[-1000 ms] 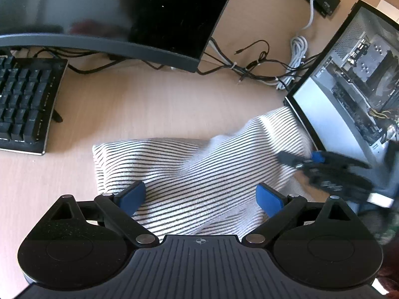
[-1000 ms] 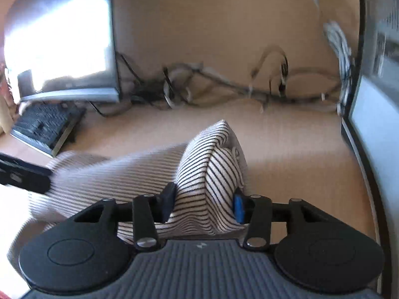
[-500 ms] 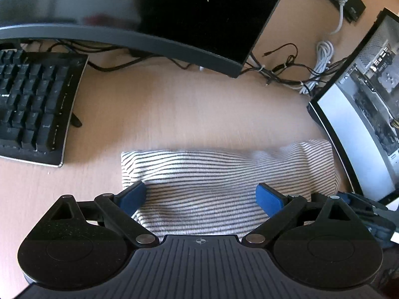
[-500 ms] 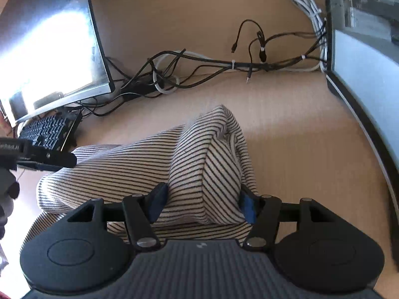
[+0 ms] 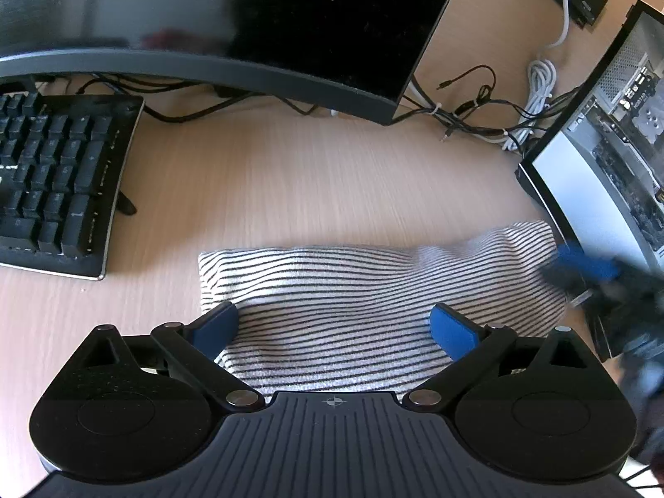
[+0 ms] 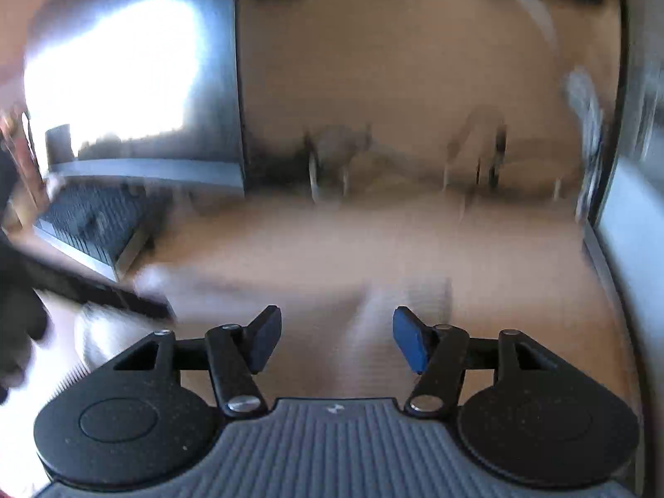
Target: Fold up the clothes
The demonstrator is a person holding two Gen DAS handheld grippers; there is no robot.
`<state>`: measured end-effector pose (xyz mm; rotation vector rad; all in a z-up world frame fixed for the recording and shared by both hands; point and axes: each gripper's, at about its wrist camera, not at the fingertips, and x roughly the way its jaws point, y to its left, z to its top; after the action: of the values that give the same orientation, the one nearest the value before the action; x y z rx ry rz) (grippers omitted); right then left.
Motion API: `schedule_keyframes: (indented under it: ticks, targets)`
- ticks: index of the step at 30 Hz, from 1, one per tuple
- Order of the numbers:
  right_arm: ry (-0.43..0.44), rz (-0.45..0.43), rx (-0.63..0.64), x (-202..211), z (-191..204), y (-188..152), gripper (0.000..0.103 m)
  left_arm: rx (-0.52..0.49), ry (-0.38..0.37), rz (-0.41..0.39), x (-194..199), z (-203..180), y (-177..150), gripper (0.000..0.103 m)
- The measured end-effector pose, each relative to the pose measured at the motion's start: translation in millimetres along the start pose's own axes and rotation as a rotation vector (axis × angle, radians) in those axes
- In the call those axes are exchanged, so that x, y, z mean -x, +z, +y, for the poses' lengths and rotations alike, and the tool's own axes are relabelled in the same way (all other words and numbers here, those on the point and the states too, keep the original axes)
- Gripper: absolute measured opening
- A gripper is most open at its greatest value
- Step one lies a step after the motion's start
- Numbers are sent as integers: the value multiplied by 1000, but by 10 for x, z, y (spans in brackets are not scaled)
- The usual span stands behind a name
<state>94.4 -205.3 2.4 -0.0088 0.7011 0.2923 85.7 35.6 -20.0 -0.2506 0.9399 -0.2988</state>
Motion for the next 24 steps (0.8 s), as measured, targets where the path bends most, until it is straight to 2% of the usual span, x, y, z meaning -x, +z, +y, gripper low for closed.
schedule_keyframes:
  ticks: [6, 11, 12, 13, 14, 18, 21, 24]
  targets:
    - [20, -10, -6, -7, -55, -60, 61, 89, 14, -68, 224, 62, 132, 101]
    - [15, -17, -22, 114, -97, 58, 63, 115, 112, 1, -76, 106, 194, 101]
    - [-21, -37, -37, 174, -126, 110, 67, 113, 131, 23, -139, 104, 177, 101]
    - [-67, -58, -52, 218, -162, 153, 79, 110, 146, 40, -180, 92, 158, 101]
    - [-95, -65, -65, 224, -190, 189, 82, 103, 157, 46, -198, 73, 137, 101]
    - [-99, 16, -179, -74, -293, 230, 82, 65, 199, 33, -186, -16, 100, 101]
    - [-94, 44, -231, -250, -320, 254, 82, 52, 216, 28, -166, -40, 91, 101]
    - [-39, 53, -277, -329, -292, 302, 82, 43, 228, 25, -148, -51, 84, 101]
